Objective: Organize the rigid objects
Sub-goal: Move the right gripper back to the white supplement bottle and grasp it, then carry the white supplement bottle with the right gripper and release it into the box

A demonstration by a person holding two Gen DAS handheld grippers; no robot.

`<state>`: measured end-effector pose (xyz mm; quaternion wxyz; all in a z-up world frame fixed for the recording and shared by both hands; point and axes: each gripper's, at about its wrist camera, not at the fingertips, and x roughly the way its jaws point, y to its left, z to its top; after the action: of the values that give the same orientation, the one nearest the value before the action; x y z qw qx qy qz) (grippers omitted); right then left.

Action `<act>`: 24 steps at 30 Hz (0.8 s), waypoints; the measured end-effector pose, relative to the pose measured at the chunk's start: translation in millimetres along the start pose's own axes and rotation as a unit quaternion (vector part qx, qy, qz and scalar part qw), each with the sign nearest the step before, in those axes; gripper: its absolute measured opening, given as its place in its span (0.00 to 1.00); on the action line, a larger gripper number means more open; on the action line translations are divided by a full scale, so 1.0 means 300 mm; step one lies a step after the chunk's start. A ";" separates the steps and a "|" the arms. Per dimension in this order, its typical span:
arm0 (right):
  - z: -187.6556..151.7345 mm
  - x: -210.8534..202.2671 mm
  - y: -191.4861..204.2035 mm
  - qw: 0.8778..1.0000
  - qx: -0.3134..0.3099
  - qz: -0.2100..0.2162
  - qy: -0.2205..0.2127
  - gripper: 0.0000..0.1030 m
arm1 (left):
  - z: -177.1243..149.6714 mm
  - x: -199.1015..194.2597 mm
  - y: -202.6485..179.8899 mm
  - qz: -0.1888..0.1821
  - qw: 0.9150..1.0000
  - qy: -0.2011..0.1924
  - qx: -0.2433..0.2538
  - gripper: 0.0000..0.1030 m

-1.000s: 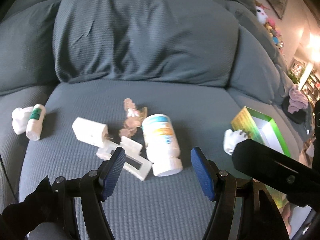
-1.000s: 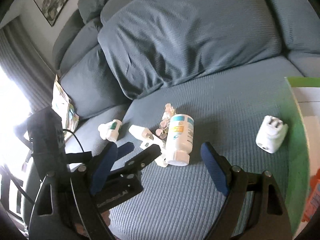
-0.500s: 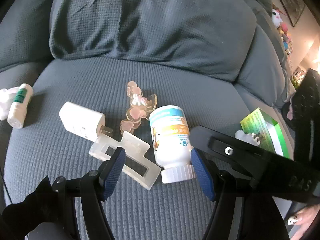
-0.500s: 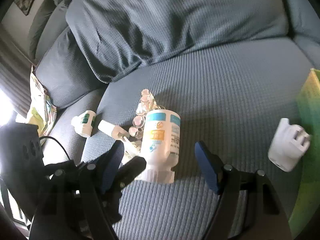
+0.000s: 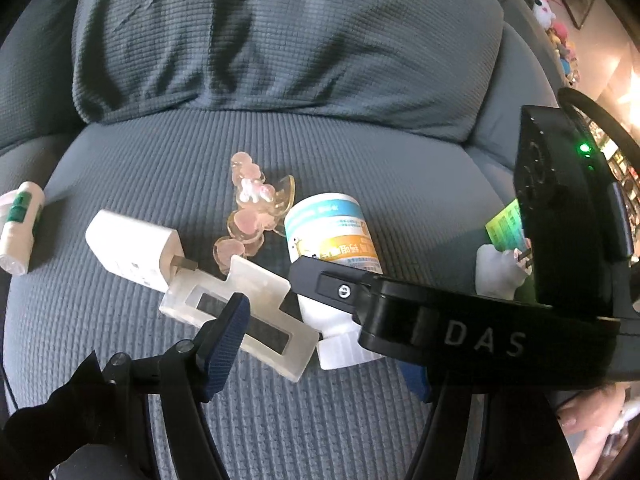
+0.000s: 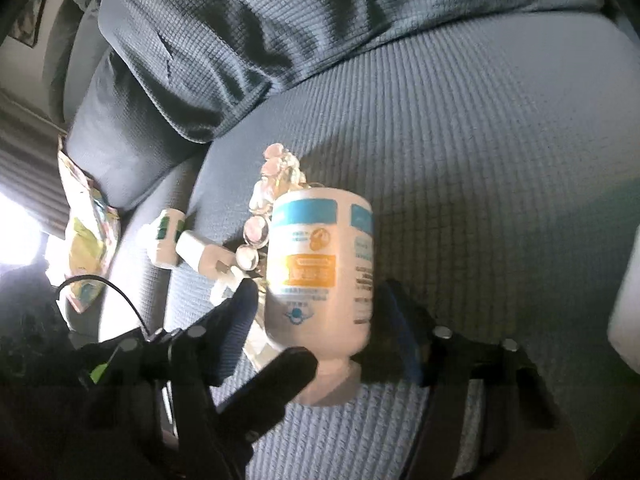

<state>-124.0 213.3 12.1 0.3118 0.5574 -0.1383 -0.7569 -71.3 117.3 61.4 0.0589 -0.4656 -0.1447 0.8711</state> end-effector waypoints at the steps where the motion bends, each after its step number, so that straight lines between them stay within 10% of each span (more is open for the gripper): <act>1: 0.000 -0.001 -0.003 1.000 0.000 0.001 -0.001 0.54 | -0.004 0.002 -0.001 -0.001 1.000 -0.003 0.003 0.67; 6: -0.008 -0.007 -0.013 1.000 -0.001 0.011 -0.009 0.50 | -0.009 -0.001 -0.007 -0.027 1.000 -0.006 0.015 0.46; 24: -0.095 -0.260 0.085 0.993 -0.034 0.005 -0.115 0.51 | -0.042 -0.216 -0.138 -0.054 0.991 -0.092 0.076 0.46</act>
<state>-75.1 246.7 75.7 0.3163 0.4551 -0.1500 -0.8187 -25.9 143.7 119.0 0.1280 -0.3693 -0.1079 0.9141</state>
